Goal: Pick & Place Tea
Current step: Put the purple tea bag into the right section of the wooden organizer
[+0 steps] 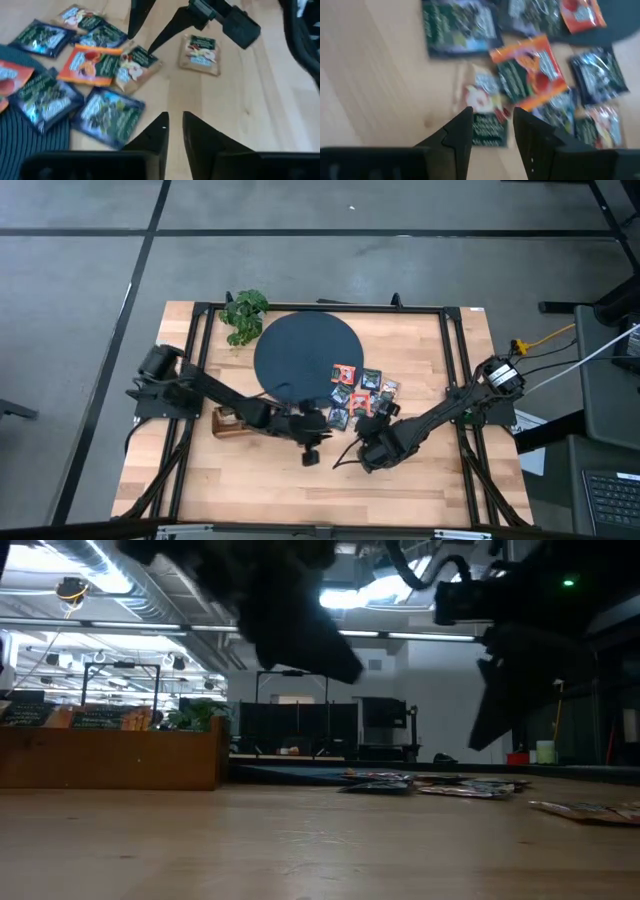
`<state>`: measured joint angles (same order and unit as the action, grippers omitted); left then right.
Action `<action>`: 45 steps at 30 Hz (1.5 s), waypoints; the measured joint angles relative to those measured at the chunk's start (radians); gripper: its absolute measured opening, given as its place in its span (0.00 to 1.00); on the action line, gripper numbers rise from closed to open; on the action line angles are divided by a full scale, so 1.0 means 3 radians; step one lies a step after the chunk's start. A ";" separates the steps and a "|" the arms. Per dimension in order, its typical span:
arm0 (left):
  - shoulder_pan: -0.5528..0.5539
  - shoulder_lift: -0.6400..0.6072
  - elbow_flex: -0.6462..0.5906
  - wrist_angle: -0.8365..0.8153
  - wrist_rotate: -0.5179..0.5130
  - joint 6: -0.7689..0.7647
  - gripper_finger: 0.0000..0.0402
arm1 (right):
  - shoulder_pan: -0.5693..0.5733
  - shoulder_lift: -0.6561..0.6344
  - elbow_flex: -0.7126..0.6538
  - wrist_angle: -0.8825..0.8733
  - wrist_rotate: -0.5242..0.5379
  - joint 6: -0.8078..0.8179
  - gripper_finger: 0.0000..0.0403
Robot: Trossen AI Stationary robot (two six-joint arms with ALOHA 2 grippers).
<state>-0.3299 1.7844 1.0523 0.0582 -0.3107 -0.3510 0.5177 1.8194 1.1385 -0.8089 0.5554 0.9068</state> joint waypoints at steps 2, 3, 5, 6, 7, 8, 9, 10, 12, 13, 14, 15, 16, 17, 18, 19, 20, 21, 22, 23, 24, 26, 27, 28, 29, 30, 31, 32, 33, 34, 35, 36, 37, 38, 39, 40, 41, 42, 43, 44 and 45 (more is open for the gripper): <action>0.0036 0.0120 0.0184 -0.0155 -0.0012 0.0032 0.08 | 0.0066 0.0000 0.0000 -0.0199 0.0004 0.0203 0.35; 0.0057 0.0182 0.0280 -0.0213 -0.0018 0.0035 0.06 | 0.0095 0.0000 0.0000 -0.0291 0.0006 0.0322 0.35; 0.0100 0.0296 0.0448 -0.0414 -0.0048 0.0036 0.02 | 0.0155 0.0000 0.0000 -0.0427 0.0019 0.0536 0.35; 0.0118 0.0357 0.0523 -0.0488 -0.0065 0.0036 0.01 | 0.0185 0.0000 0.0000 -0.0495 0.0047 0.0641 0.35; 0.0140 0.0427 0.0600 -0.0561 -0.0074 0.0036 0.01 | 0.0211 0.0000 0.0000 -0.0547 0.0070 0.0735 0.35; 0.0157 0.0485 0.0656 -0.0651 -0.0098 0.0034 0.01 | 0.0241 0.0000 0.0000 -0.0596 0.0084 0.0824 0.35; 0.0167 0.0535 0.0704 -0.0731 -0.0111 0.0031 0.01 | 0.0262 0.0000 0.0000 -0.0648 0.0090 0.0913 0.35; 0.0178 0.0595 0.0759 -0.0788 -0.0118 0.0030 0.01 | 0.0281 0.0000 0.0000 -0.0690 0.0092 0.0998 0.35; 0.0201 0.0701 0.0851 -0.0849 -0.0126 0.0028 0.01 | 0.0319 0.0000 0.0000 -0.0759 0.0093 0.1159 0.35; 0.0209 0.0744 0.0880 -0.0883 -0.0129 0.0026 0.01 | 0.0327 0.0000 0.0000 -0.0780 0.0093 0.1208 0.35; 0.0216 0.0781 0.0900 -0.0893 -0.0130 0.0026 0.01 | 0.0341 0.0000 0.0000 -0.0789 0.0092 0.1252 0.35; 0.0227 0.0820 0.0918 -0.0888 -0.0148 0.0031 0.01 | 0.0344 0.0000 0.0000 -0.0788 0.0092 0.1269 0.35; 0.0238 0.0850 0.0932 -0.0880 -0.0187 0.0044 0.01 | 0.0345 0.0000 0.0000 -0.0788 0.0092 0.1276 0.35; 0.0244 0.0872 0.0932 -0.0884 -0.0262 0.0069 0.01 | 0.0345 0.0000 0.0000 -0.0787 0.0092 0.1278 0.35; 0.0252 0.0889 0.0932 -0.0887 -0.0350 0.0095 0.01 | 0.0344 0.0000 0.0000 -0.0787 0.0093 0.1285 0.35; 0.0260 0.0904 0.0932 -0.0894 -0.0445 0.0113 0.01 | 0.0344 0.0000 0.0000 -0.0786 0.0104 0.1297 0.35; 0.0261 0.0921 0.0932 -0.0903 -0.0518 0.0126 0.01 | 0.0343 0.0000 0.0000 -0.0787 0.0128 0.1301 0.35; 0.0266 0.0933 0.0932 -0.0903 -0.0573 0.0140 0.01 | 0.0343 0.0000 0.0000 -0.0787 0.0153 0.1302 0.35; 0.0276 0.0938 0.0932 -0.0926 -0.0613 0.0159 0.01 | 0.0343 0.0000 0.0000 -0.0783 0.0171 0.1302 0.35; 0.0280 0.0940 0.0932 -0.0948 -0.0631 0.0163 0.01 | 0.0343 0.0000 0.0000 -0.0782 0.0177 0.1301 0.35; 0.0291 0.0958 0.0935 -0.0947 -0.0636 0.0166 0.01 | 0.0343 0.0000 0.0000 -0.0777 0.0177 0.1301 0.35; 0.0315 0.0998 0.0937 -0.0977 -0.0596 0.0170 0.01 | 0.0343 0.0000 0.0000 -0.0773 0.0179 0.1304 0.35; 0.0328 0.1001 0.0930 -0.1046 -0.0538 0.0169 0.01 | 0.0343 0.0000 0.0000 -0.0770 0.0179 0.1305 0.35; 0.0342 0.1021 0.0930 -0.1032 -0.0447 0.0168 0.01 | 0.0343 0.0000 0.0000 -0.0764 0.0179 0.1305 0.35; 0.0356 0.1055 0.0941 -0.0973 -0.0354 0.0167 0.01 | 0.0343 0.0000 0.0000 -0.0761 0.0180 0.1305 0.35; 0.0370 0.1078 0.0942 -0.0972 -0.0284 0.0167 0.01 | 0.0343 0.0000 0.0000 -0.0753 0.0180 0.1305 0.35; 0.0372 0.1092 0.0937 -0.0989 -0.0267 0.0169 0.01 | 0.0343 0.0000 0.0000 -0.0747 0.0180 0.1305 0.35; 0.0374 0.1111 0.0944 -0.0984 -0.0202 0.0169 0.01 | 0.0343 0.0000 0.0000 -0.0742 0.0181 0.1305 0.35; 0.0373 0.1132 0.0949 -0.0970 -0.0176 0.0168 0.01 | 0.0343 0.0000 0.0000 -0.0739 0.0181 0.1305 0.35; 0.0373 0.1144 0.0954 -0.0986 -0.0148 0.0167 0.01 | 0.0343 0.0000 0.0000 -0.0732 0.0181 0.1305 0.35; 0.0374 0.1161 0.0954 -0.1010 -0.0121 0.0161 0.01 | 0.0343 0.0000 0.0000 -0.0720 0.0181 0.1305 0.35; 0.0366 0.1167 0.0954 -0.1022 -0.0101 0.0159 0.01 | 0.0343 0.0000 0.0000 -0.0715 0.0181 0.1305 0.35; 0.0352 0.1168 0.0954 -0.1034 -0.0088 0.0161 0.01 | 0.0343 0.0000 0.0000 -0.0707 0.0181 0.1305 0.35; 0.0335 0.1168 0.0954 -0.1042 -0.0047 0.0164 0.01 | 0.0343 0.0000 0.0000 -0.0694 0.0182 0.1305 0.35; 0.0313 0.1164 0.0953 -0.1048 0.0009 0.0165 0.01 | 0.0343 0.0000 0.0000 -0.0683 0.0182 0.1305 0.35; 0.0288 0.1154 0.0952 -0.1057 0.0085 0.0169 0.01 | 0.0343 0.0000 0.0000 -0.0679 0.0182 0.1305 0.35; 0.0262 0.1152 0.0951 -0.1062 0.0184 0.0187 0.01 | 0.0343 0.0000 0.0000 -0.0667 0.0181 0.1304 0.35; 0.0233 0.1152 0.0951 -0.1064 0.0281 0.0216 0.01 | 0.0343 0.0000 0.0000 -0.0645 0.0181 0.1304 0.35; 0.0209 0.1150 0.0951 -0.1063 0.0380 0.0253 0.01 | 0.0343 0.0000 0.0000 -0.0608 0.0179 0.1300 0.35; 0.0182 0.1138 0.0950 -0.1067 0.0484 0.0297 0.01 | 0.0343 0.0000 0.0000 -0.0567 0.0163 0.1274 0.35; 0.0154 0.1132 0.0950 -0.1080 0.0577 0.0333 0.01 | 0.0343 0.0000 0.0000 -0.0516 0.0148 0.1234 0.35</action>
<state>-0.2836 2.1240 1.3373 -0.2657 -0.1377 -0.2511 0.6205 1.8194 1.1385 -0.9638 0.5998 1.2772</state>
